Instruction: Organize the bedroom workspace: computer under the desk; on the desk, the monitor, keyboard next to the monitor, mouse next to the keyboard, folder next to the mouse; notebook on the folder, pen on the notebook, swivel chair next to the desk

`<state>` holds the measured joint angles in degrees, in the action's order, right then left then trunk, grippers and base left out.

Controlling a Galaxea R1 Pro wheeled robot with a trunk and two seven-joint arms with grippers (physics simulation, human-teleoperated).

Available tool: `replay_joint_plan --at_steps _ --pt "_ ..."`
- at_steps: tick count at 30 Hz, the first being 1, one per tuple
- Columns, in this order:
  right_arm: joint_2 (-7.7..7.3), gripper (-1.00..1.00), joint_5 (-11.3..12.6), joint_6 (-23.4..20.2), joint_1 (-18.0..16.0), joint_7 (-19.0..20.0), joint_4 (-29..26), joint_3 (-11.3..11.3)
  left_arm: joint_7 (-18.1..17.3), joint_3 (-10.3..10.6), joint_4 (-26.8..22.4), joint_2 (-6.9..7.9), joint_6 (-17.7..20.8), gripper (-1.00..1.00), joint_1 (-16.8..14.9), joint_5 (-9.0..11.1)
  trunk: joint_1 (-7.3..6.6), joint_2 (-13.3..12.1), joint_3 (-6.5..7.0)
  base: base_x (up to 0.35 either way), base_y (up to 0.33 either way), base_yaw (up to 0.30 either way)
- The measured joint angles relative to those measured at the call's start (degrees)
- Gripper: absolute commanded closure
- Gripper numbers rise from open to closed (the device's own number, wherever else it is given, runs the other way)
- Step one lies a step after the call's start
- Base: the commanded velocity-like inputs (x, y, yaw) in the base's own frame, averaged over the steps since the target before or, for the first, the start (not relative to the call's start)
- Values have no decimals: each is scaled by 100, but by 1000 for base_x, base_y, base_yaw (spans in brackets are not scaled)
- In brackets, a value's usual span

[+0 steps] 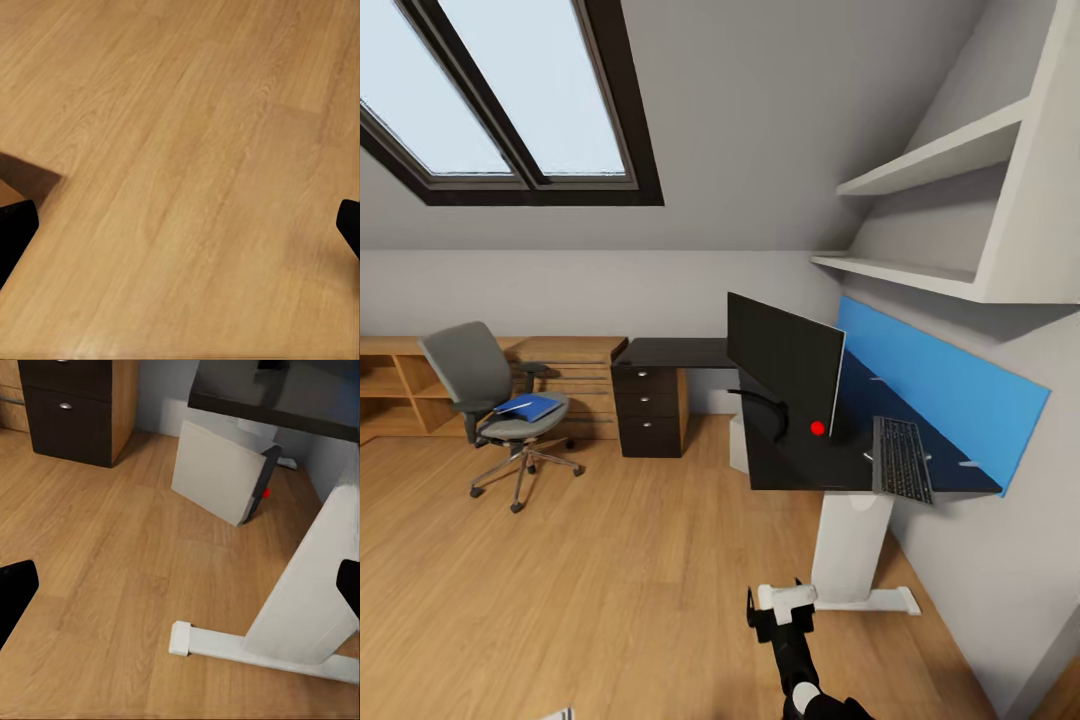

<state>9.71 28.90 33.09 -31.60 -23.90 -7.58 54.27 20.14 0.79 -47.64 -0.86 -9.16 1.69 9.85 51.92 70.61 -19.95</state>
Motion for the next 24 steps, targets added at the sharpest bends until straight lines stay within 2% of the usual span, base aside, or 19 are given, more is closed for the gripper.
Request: replay_joint_plan --at_steps 5,6,8,12,13,18,19,21,22,24 --pt "-5 -100 -1 -371 0 -7 -134 -10 -4 9 -23 4 38 -100 3 49 -87 -159 71 0 -23 0" --pt "-50 -100 2 -571 1 -11 -275 -20 4 4 -32 11 46 -100 5 61 -109 -199 89 0 -6 0" --pt "-85 -100 19 -698 1 -12 -357 -40 8 0 -34 14 48 -100 3 66 -153 -279 125 0 -4 0" --pt "-185 -100 152 -1113 1 -20 -644 -231 19 -6 -37 15 50 -100 5 73 -241 -440 197 0 -2 0" --pt "-312 -100 270 -1542 2 -27 -1008 -457 21 -8 -37 20 51 -100 3 75 -263 -480 216 0 0 0" --pt "-594 -100 446 -2308 8 -29 -1692 -723 25 -14 -37 23 51 -100 2 76 -373 -681 305 0 0 0" --pt "-824 -100 739 -3003 12 -87 -2289 -856 26 -15 -37 24 51 -100 2 76 -395 -721 324 0 0 0" --pt "-931 -100 1016 -3341 12 -203 -2604 -900 28 -15 -37 24 51 -100 1 76 -439 -802 359 0 0 0" --pt "-1017 -100 1321 -3605 11 -397 -2875 -923 30 -16 -37 24 51 -100 0 78 -461 -842 377 0 0 0" --pt "-1101 -100 1611 -3819 11 -648 -3133 -945 31 -16 -38 25 51 -100 2 82 -505 -922 413 0 0 0"
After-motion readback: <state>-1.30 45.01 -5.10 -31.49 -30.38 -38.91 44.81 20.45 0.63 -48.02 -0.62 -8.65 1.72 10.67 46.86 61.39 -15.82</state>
